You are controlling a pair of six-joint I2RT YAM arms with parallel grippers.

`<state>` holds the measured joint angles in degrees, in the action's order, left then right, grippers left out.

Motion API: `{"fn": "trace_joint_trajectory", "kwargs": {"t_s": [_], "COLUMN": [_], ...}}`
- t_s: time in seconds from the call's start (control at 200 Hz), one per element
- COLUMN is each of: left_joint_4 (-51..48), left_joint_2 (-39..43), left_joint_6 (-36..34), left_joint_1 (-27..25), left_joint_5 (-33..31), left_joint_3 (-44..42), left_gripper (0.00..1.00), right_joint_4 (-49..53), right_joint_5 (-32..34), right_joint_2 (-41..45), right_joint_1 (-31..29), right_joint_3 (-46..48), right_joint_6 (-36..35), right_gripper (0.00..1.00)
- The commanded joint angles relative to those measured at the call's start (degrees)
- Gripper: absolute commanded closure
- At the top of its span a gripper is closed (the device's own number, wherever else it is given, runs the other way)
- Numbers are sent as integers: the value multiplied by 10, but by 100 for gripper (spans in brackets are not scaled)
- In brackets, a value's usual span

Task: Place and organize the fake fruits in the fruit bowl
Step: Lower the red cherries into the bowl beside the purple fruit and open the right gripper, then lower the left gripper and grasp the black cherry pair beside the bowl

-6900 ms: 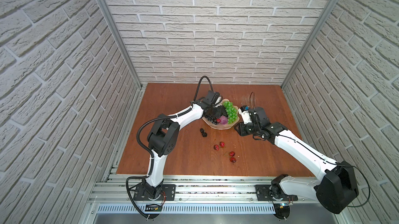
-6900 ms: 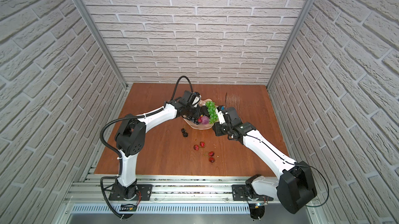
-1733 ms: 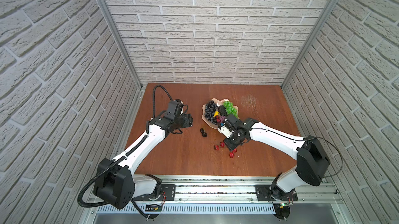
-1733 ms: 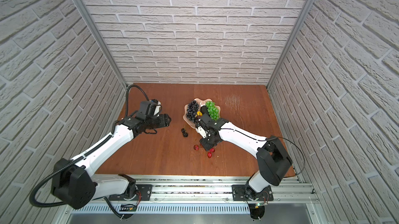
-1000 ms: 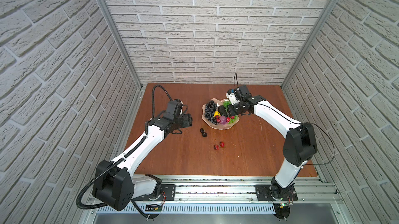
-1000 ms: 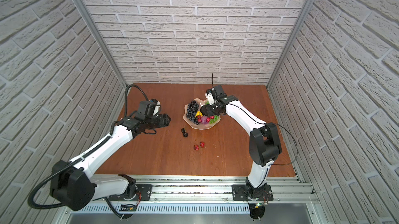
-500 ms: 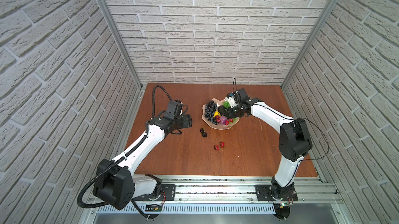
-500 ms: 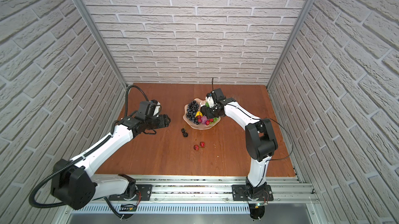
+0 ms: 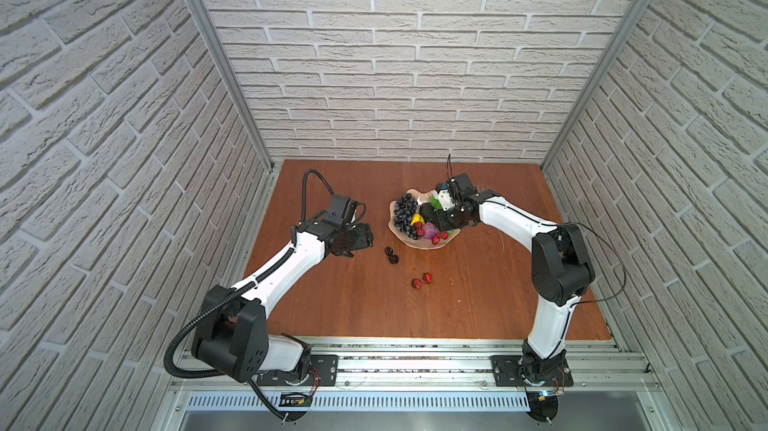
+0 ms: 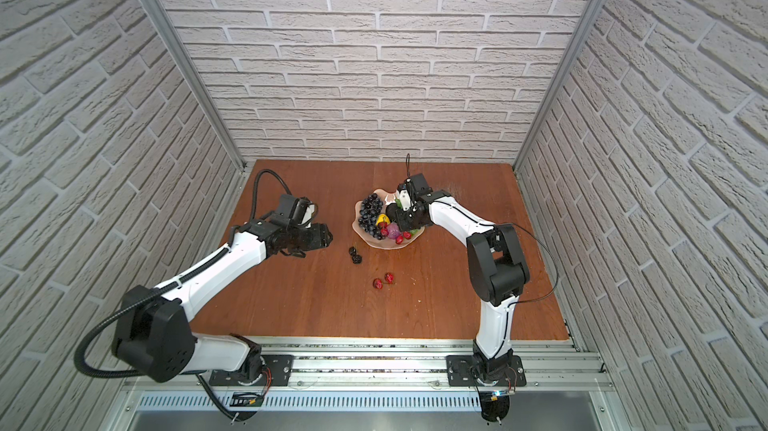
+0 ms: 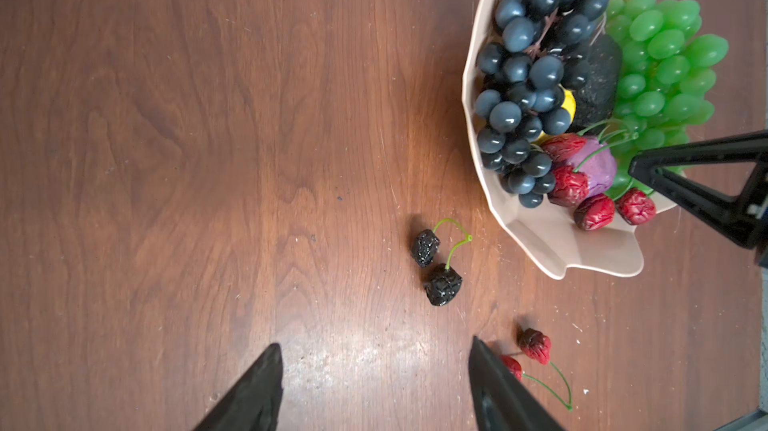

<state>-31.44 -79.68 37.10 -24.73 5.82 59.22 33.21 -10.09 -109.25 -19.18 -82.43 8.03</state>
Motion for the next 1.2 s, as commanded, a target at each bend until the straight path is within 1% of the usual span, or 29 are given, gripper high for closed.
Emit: {"fn": "trace_joint_trajectory", "kwargs": {"t_s": [0.0, 0.15, 0.21, 0.235, 0.265, 0.35, 0.46, 0.545, 0.645, 0.72, 0.825, 0.9, 1.05, 1.195], "left_joint_4": [-18, -24, -33, -40, -52, -75, -77, -66, -71, -53, -25, -16, -24, -30], "left_joint_2": [3, 2, -3, -6, -10, -21, -39, -62, -99, -122, -152, -177, -209, -241], "left_joint_6": [-7, -5, -10, -13, -17, -27, -21, 0, 22, 29, 32, 24, 7, 0], "left_joint_1": [-14, -25, -29, -30, -33, -44, -69, -94, -126, -140, -146, -146, -144, -135], "left_joint_5": [1, -3, -2, -1, -4, -16, -20, -28, -74, -83, -82, -78, -103, -102], "left_joint_3": [20, 20, 25, 29, 36, 50, 56, 62, 81, 87, 95, 104, 129, 156], "left_gripper": [30, 30, 30, 30, 30, 30, 30, 30, 30, 30, 31, 36, 36, 36], "right_joint_4": [0, 19, 23, 22, 20, 14, -4, -28, -55, -68, -71, -68, -80, -95], "right_joint_5": [11, 21, 36, 44, 49, 51, 50, 48, 36, 32, 28, 26, 22, 25], "right_joint_2": [30, 61, 79, 87, 99, 127, 161, 192, 220, 230, 227, 220, 221, 229], "right_joint_1": [1, 0, 0, 0, 0, -1, -3, -7, -10, -13, -12, -12, -13, -13], "right_joint_3": [-17, -29, -28, -24, -19, -5, 28, 62, 103, 125, 136, 134, 139, 157], "right_joint_6": [-6, -14, -15, -14, -13, -13, -1, 14, 29, 33, 26, 22, 25, 26], "right_gripper": [75, 70, 68, 67, 61, 57, 57, 56, 56, 56, 56, 57, 58, 58]}}
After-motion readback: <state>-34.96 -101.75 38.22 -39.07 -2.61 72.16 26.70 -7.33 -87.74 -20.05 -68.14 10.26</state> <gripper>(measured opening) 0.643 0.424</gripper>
